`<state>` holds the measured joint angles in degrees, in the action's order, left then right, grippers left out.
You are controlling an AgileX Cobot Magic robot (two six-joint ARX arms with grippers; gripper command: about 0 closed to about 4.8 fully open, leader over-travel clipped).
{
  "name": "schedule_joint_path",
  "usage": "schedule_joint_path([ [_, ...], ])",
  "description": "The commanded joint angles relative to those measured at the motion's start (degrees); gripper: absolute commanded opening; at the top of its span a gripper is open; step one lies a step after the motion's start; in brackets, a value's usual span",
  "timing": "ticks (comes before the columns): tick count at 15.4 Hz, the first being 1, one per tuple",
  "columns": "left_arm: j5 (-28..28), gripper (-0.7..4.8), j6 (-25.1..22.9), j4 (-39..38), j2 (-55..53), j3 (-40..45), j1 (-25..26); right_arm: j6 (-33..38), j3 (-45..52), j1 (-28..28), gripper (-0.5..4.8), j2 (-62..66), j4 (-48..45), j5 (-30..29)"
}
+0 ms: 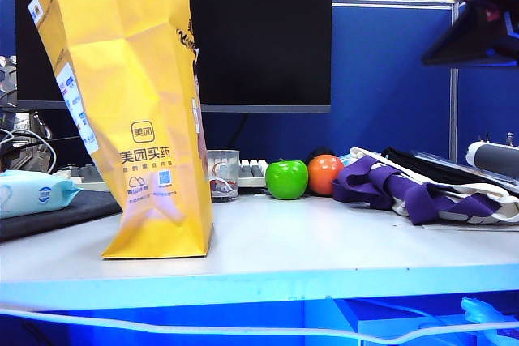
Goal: Pick up the Rubik's Cube and throw it into the yellow paper bag.
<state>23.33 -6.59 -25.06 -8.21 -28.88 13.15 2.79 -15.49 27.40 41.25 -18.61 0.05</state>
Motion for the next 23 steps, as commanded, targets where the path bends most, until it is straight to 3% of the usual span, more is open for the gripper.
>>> schedule_joint_path([
  [1,-0.2,0.26,-0.1,0.4,0.0,-0.1,0.0,0.2,-0.3,0.0,-0.05,0.0,-0.5,0.2],
  [10,-0.2,0.26,-0.1,0.3,0.0,-0.1,0.0,0.2,-0.3,0.0,-0.05,-0.3,-0.1,0.2],
  [15,-0.2,0.26,-0.1,0.3,0.2,0.0,0.0,0.2,-0.1,-0.7,-0.05,-18.0,13.0,-0.2],
  [18,-0.1,0.26,-0.1,1.7,1.1,2.8,0.0,0.2,-0.1,-7.0,-0.05,-25.7,14.1,-0.2],
  [20,-0.2,0.26,-0.1,3.5,4.2,9.2,0.0,0.2,-0.1,-14.8,-0.05,-28.1,14.1,0.0],
  [23,-0.1,0.26,-0.1,3.3,7.8,15.9,-0.1,0.2,0.9,-18.2,-0.05,-28.9,13.6,0.1],
])
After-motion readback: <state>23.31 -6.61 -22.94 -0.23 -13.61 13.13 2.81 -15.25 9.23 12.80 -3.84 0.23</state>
